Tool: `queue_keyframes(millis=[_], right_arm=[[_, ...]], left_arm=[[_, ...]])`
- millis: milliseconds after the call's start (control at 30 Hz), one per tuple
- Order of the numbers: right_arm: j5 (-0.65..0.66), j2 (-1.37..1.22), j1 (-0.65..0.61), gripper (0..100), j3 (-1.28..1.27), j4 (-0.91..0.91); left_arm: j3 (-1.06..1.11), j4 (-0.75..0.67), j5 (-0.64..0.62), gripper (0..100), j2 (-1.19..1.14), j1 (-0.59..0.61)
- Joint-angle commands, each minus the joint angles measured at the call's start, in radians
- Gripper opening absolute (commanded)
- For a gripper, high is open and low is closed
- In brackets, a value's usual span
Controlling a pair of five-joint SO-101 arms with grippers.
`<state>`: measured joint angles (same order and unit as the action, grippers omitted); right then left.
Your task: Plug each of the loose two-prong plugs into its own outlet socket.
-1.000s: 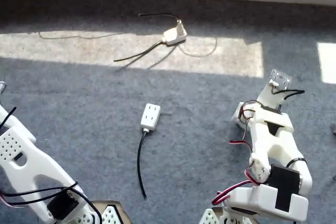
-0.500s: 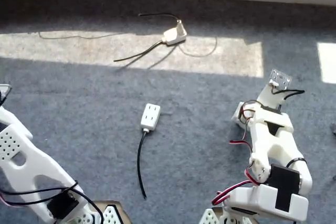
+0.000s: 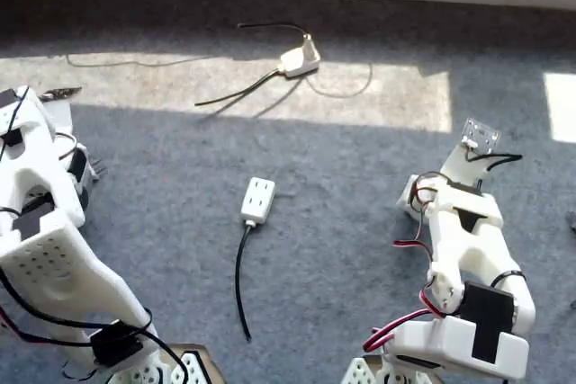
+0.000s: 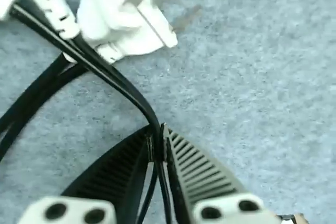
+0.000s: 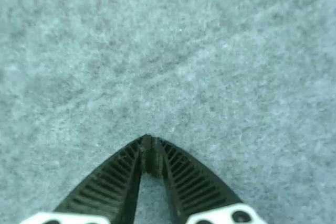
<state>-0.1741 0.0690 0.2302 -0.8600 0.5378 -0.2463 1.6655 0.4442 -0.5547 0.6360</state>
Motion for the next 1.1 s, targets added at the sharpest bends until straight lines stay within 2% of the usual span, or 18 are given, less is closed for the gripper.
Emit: queue_keyframes(millis=[0, 167, 367, 533, 633, 733, 900, 1067], right_arm=[[0.002, 0.002, -0.001, 0.6, 0.028, -0.019], [0.002, 0.002, -0.001, 0.6, 0.028, -0.019], [0.002, 0.002, -0.001, 0.6, 0.028, -0.019], [0.002, 0.002, -0.001, 0.6, 0.028, -0.019], [0.002, 0.002, -0.001, 0.6, 0.028, -0.019], [0.002, 0.002, -0.001, 0.6, 0.028, -0.019], [0.002, 0.002, -0.001, 0.6, 0.028, -0.019], [0.002, 0.002, -0.001, 0.6, 0.027, -0.019]], left_arm=[[0.061, -0.048, 0.014, 1, 0.074, -0.004], [0.050, -0.072, 0.032, 2, 0.084, 0.053], [-0.094, -0.068, 0.031, 22, 0.084, 0.159], [-0.272, -0.023, 0.031, 24, 0.084, 0.211], [-0.394, 0.035, 0.031, 24, 0.082, 0.194], [-0.483, 0.052, 0.026, 23, 0.077, 0.125], [-0.512, 0.032, 0.023, 23, 0.074, 0.001], [-0.498, -0.086, -0.133, 23, 0.068, -0.044]])
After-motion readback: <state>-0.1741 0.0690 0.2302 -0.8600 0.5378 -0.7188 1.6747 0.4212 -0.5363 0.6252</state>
